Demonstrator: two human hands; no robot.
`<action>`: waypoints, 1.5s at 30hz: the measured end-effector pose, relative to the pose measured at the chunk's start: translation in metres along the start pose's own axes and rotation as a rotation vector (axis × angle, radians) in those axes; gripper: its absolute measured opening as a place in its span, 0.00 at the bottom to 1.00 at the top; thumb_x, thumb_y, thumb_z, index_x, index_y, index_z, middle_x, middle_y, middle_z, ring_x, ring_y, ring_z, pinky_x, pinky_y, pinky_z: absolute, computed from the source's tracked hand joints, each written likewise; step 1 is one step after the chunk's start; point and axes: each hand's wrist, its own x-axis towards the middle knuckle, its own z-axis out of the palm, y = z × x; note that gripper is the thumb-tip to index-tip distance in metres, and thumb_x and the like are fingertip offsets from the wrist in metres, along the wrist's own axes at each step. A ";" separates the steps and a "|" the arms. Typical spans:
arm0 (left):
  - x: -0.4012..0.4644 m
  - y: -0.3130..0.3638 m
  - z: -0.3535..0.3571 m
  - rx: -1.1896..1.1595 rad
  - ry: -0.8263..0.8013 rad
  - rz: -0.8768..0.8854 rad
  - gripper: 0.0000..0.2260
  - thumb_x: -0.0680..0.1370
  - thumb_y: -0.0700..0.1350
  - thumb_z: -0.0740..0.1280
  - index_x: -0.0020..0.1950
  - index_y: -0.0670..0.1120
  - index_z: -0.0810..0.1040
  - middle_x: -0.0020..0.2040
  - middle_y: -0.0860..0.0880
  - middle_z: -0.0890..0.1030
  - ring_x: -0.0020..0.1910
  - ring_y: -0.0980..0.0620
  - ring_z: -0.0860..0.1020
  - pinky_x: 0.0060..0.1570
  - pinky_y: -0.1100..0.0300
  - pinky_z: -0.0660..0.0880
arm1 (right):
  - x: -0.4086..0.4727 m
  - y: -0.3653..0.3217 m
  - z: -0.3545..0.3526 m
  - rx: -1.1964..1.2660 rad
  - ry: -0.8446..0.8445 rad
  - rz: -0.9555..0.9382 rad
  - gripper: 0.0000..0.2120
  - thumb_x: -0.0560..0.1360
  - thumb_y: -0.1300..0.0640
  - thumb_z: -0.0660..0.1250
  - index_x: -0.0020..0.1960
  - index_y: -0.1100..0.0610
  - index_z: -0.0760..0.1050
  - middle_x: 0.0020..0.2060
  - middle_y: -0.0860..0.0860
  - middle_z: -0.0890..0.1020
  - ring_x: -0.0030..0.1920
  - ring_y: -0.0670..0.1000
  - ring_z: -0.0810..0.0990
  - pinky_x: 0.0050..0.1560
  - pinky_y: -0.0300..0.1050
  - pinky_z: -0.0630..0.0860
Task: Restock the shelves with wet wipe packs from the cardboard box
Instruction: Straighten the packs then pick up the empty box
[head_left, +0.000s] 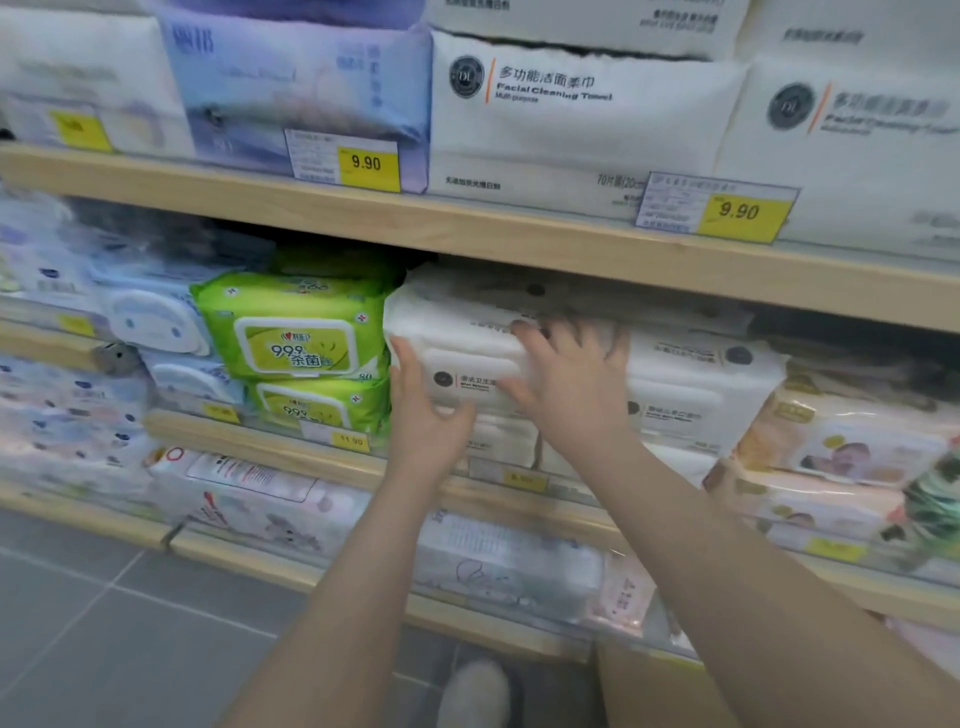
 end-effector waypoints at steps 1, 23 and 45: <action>0.008 -0.002 0.001 0.015 0.005 -0.001 0.44 0.72 0.42 0.67 0.77 0.53 0.39 0.78 0.51 0.51 0.76 0.53 0.51 0.72 0.53 0.59 | 0.001 0.000 0.005 -0.005 0.041 0.000 0.25 0.67 0.39 0.70 0.61 0.49 0.74 0.55 0.54 0.79 0.60 0.60 0.74 0.62 0.70 0.63; 0.056 -0.036 -0.160 0.032 0.186 -0.056 0.40 0.75 0.43 0.67 0.77 0.55 0.44 0.78 0.54 0.51 0.76 0.53 0.52 0.74 0.49 0.55 | 0.081 -0.149 0.011 0.145 -0.198 -0.260 0.30 0.76 0.42 0.61 0.74 0.51 0.57 0.73 0.52 0.62 0.72 0.53 0.59 0.72 0.57 0.51; 0.085 -0.027 -0.130 0.525 0.231 0.102 0.33 0.74 0.46 0.66 0.76 0.49 0.55 0.75 0.37 0.54 0.74 0.39 0.53 0.69 0.46 0.57 | 0.060 -0.128 0.038 0.076 0.023 -0.281 0.32 0.65 0.49 0.74 0.67 0.53 0.70 0.62 0.55 0.76 0.62 0.58 0.74 0.65 0.58 0.65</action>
